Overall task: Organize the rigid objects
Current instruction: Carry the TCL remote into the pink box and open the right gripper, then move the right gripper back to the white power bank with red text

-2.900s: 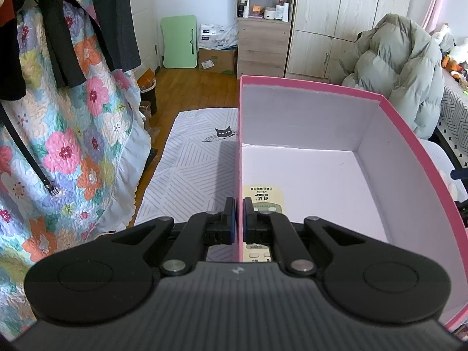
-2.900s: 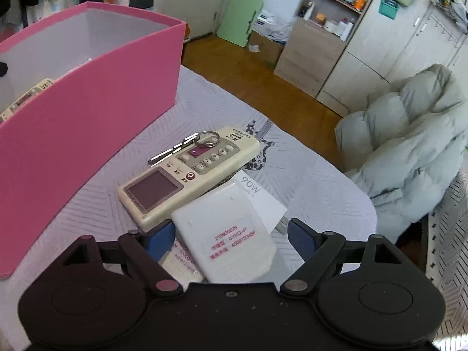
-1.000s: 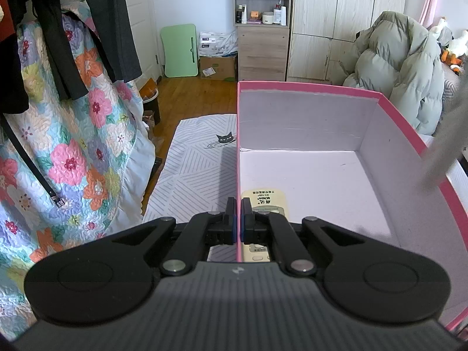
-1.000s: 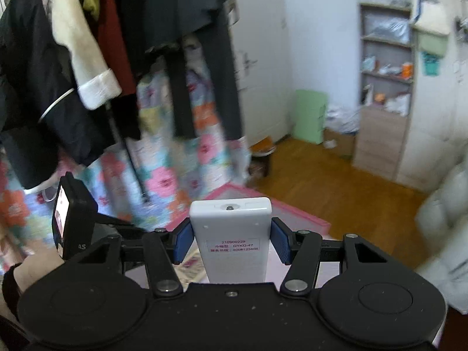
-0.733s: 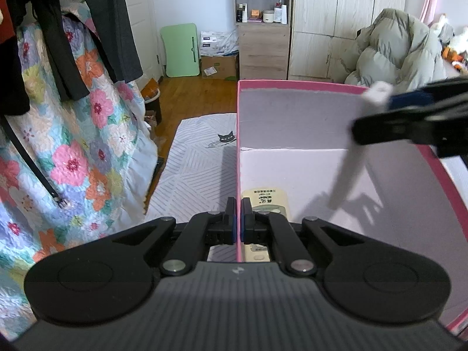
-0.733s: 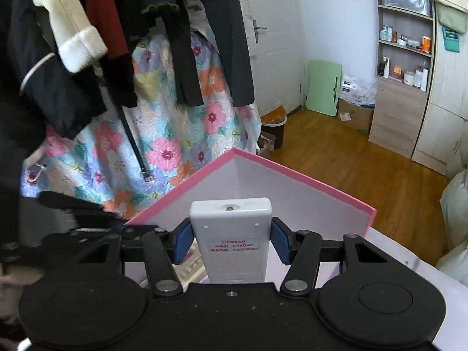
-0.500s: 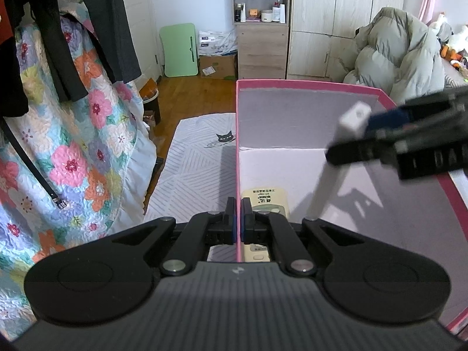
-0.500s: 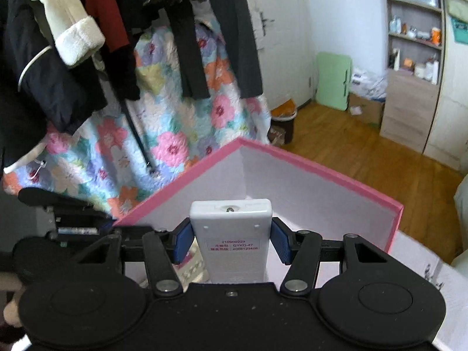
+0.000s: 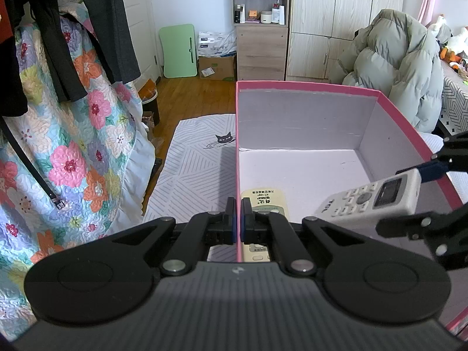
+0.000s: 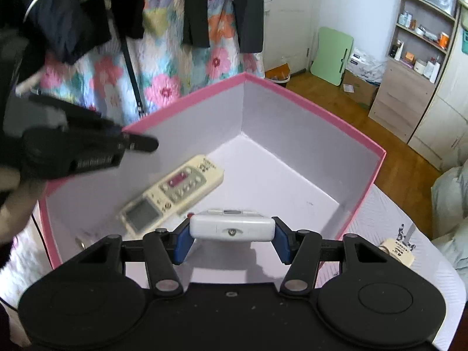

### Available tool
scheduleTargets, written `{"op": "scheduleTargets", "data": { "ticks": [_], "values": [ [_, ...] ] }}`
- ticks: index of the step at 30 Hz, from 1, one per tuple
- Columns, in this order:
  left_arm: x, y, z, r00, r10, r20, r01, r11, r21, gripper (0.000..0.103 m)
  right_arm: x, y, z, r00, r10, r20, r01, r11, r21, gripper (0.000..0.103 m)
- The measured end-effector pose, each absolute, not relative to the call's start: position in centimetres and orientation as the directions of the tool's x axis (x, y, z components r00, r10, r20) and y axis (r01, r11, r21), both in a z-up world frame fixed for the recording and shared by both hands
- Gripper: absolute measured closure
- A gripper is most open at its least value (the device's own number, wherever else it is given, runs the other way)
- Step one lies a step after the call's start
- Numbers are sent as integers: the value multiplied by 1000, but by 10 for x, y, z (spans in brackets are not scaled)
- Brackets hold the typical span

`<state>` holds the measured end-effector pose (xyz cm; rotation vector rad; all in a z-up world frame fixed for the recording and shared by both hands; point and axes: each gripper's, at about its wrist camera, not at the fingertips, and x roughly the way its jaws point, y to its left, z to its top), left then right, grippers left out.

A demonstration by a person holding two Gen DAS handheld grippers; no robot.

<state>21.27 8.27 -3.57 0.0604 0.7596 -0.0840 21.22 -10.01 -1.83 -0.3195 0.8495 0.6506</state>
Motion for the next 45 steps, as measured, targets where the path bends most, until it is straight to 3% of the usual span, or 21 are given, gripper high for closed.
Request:
{"op": "scheduleTargets", "data": {
  "ticks": [7,11,18,24,29,45],
  "values": [
    [214,81,-35,724,-53,-688,97,995,25,101,218,-83,-30,516,322,-793,-651,750,-119,42],
    [213,82,-36,727,-62,-684,100,995,16,101,209,-94,-12,557,379,-739,-648,754,-102,34],
    [213,82,-36,727,-56,-684,98,995,24,101,191,-150,31,661,349,-664,-498,866,-41,33],
    [213,83,-36,728,-55,-683,95,995,21,101,180,-211,29,631,246,-736,-285,956,75,33],
    [212,83,-37,730,-58,-681,95,995,18,101,173,-243,-2,542,260,-799,-175,965,196,33],
    [207,81,-36,751,-54,-658,97,995,30,101,203,-231,-74,426,111,-898,-182,983,35,29]
  ]
}}
